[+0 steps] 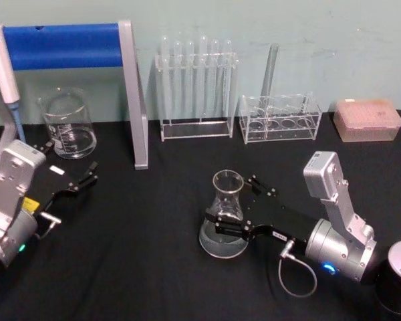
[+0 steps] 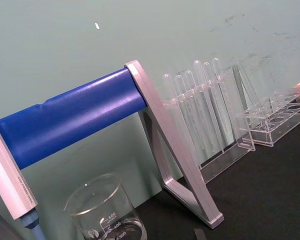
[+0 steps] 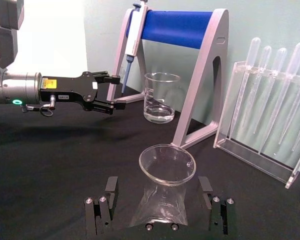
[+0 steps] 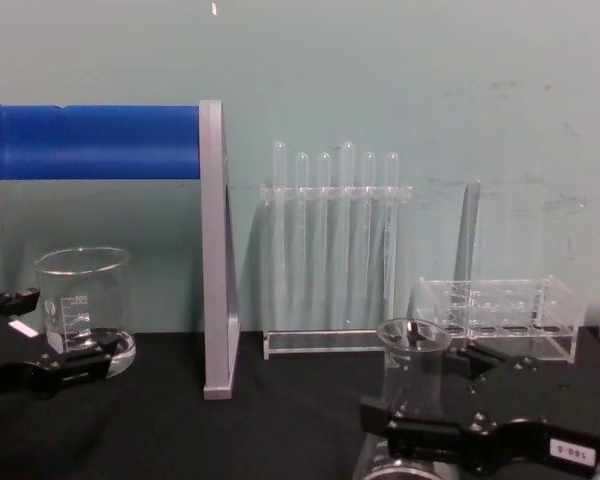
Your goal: Grasp the erlenmeyer flask with one hand, shake it three times, then place it back.
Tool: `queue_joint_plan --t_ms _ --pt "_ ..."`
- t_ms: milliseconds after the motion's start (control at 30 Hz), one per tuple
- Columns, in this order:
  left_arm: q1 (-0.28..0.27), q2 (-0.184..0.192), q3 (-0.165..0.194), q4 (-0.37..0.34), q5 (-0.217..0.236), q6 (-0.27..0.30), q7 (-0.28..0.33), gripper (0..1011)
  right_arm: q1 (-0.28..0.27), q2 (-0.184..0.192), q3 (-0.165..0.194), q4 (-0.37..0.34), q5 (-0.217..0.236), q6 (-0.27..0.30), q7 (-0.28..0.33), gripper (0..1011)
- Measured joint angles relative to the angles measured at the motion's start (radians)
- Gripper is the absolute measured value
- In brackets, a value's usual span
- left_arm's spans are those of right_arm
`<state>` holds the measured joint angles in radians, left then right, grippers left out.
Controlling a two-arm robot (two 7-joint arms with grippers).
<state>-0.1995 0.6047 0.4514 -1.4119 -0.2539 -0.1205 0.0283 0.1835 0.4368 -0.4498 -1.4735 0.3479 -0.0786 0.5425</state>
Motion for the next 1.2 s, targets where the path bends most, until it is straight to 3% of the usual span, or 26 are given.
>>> queue_joint_plan --t_ms 300,633,967,1200 --pt "0.000 0.000 0.000 0.000 0.000 0.000 0.000 1001 -0.007 0.006 0.000 -0.011 -0.003 -0.001 -0.009 1000" --pt "0.000 0.000 0.000 0.000 0.000 0.000 0.000 1001 -0.056 0.040 0.023 -0.062 0.000 -0.001 -0.020 1000" --pt "0.000 0.000 0.000 0.000 0.000 0.000 0.000 1001 -0.148 0.096 0.077 -0.130 0.021 0.004 -0.047 1000" --pt "0.000 0.000 0.000 0.000 0.000 0.000 0.000 1001 -0.218 0.113 0.148 -0.165 0.037 0.006 -0.103 1000"
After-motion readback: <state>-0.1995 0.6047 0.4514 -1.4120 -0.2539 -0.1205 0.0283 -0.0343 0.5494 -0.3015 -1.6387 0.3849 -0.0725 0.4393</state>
